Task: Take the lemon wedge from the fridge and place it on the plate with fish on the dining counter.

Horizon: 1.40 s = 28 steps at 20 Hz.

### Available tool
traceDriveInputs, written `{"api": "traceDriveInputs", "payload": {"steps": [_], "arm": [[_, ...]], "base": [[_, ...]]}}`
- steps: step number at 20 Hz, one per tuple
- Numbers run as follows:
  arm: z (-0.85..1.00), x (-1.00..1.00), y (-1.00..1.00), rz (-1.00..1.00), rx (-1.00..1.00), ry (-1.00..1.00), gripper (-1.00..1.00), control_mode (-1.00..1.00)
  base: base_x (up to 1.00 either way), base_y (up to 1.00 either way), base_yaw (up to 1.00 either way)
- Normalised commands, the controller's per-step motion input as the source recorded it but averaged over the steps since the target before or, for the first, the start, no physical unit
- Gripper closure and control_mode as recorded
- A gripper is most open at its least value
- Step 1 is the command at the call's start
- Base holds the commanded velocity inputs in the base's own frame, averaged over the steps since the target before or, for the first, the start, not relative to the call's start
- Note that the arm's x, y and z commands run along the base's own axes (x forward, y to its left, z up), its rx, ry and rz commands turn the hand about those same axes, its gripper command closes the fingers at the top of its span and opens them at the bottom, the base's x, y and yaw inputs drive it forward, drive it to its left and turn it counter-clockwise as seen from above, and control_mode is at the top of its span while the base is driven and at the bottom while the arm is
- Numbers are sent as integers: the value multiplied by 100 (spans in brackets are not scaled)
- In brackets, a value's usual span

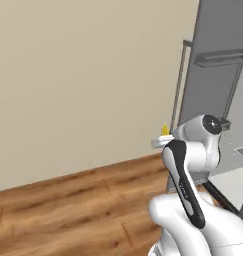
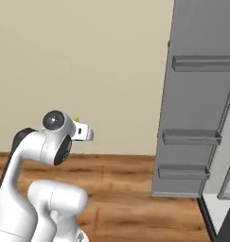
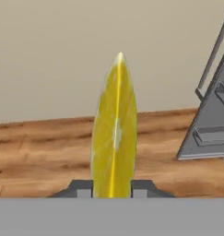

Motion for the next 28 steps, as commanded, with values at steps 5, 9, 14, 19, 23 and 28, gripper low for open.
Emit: {"api": "traceDriveInputs", "payload": {"steps": [5, 9, 14, 19, 23, 28], "arm": [[0, 0, 0, 0, 0, 0, 100, 100], [0, 0, 0, 0, 0, 0, 100, 100], [0, 0, 0, 0, 0, 0, 100, 100], [0, 0, 0, 0, 0, 0, 100, 100], [0, 0, 0, 0, 0, 0, 100, 100], [0, 0, 0, 0, 0, 0, 100, 100]], "base": [[-55, -20, 86], [-34, -4, 93], [-14, 0, 99], [-45, -5, 86], [-50, -1, 54], [56, -68, 5]]}}
